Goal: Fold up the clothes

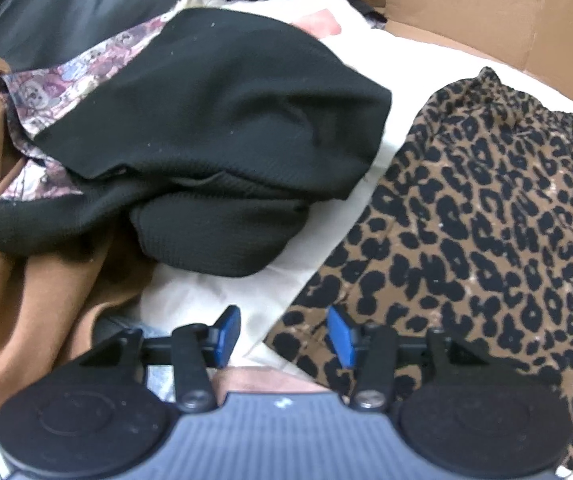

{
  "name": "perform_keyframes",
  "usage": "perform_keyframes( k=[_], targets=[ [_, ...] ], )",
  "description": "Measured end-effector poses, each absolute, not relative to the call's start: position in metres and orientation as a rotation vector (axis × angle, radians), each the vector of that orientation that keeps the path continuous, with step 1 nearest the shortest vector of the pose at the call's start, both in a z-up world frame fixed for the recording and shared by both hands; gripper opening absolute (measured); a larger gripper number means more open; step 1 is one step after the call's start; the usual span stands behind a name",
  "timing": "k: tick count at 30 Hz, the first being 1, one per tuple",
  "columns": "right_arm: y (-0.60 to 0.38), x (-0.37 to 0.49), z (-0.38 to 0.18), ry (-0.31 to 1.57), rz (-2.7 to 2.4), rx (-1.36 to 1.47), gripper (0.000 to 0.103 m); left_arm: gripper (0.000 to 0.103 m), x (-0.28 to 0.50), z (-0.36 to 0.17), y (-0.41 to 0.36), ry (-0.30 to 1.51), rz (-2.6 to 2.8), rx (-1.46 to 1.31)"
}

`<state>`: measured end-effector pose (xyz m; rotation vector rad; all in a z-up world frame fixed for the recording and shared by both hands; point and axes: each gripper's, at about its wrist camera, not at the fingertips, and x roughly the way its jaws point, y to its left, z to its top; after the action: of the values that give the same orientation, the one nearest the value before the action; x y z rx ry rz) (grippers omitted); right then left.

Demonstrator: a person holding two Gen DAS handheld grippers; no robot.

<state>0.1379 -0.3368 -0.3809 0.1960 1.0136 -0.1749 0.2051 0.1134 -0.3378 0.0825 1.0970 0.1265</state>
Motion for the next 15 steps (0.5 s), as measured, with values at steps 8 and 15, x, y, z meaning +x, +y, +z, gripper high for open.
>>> perform_keyframes(
  k=[8, 15],
  targets=[
    [-0.337, 0.1424, -0.3856, 0.988, -0.126, 0.14, 0.056, 0.051, 0.2013, -0.3454, 0.1125, 1.104, 0.108, 0.104],
    [-0.3433, 0.1476, -0.3849, 0.961, -0.043, 0.093, 0.06, 0.051, 0.2, -0.3464, 0.1138, 1.101, 0.104, 0.103]
  ],
)
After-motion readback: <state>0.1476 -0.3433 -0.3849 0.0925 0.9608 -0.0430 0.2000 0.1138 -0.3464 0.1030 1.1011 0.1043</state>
